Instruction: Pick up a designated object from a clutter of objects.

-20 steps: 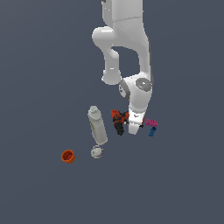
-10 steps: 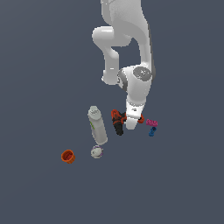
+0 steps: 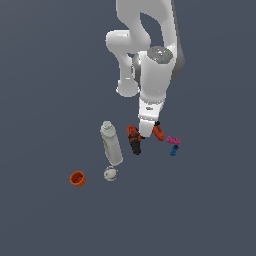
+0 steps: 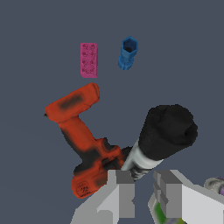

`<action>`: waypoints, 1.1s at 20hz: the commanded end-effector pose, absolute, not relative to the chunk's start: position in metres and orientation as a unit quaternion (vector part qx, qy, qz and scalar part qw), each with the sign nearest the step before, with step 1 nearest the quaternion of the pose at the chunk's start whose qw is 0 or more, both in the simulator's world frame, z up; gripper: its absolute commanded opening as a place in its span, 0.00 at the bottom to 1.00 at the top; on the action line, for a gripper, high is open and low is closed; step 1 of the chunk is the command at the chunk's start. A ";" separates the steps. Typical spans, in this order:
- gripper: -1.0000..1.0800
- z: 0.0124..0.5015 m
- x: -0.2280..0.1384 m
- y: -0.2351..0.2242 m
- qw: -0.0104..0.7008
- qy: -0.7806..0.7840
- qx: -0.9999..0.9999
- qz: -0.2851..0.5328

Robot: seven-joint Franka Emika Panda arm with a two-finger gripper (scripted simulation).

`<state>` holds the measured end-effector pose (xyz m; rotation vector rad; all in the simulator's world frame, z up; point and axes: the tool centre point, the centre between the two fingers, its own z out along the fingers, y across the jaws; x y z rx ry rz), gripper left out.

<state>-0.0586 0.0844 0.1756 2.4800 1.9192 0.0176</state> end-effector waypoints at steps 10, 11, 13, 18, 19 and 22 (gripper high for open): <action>0.00 0.283 -0.051 0.052 0.000 0.613 0.790 0.004; 0.00 0.291 -0.050 0.050 0.000 0.613 0.790 0.003; 0.00 0.307 -0.048 0.045 0.000 0.613 0.790 0.003; 0.00 0.338 -0.044 0.035 0.000 0.612 0.791 0.001; 0.00 0.343 -0.043 0.033 0.000 0.612 0.791 0.001; 0.00 0.355 -0.041 0.030 0.000 0.612 0.791 0.000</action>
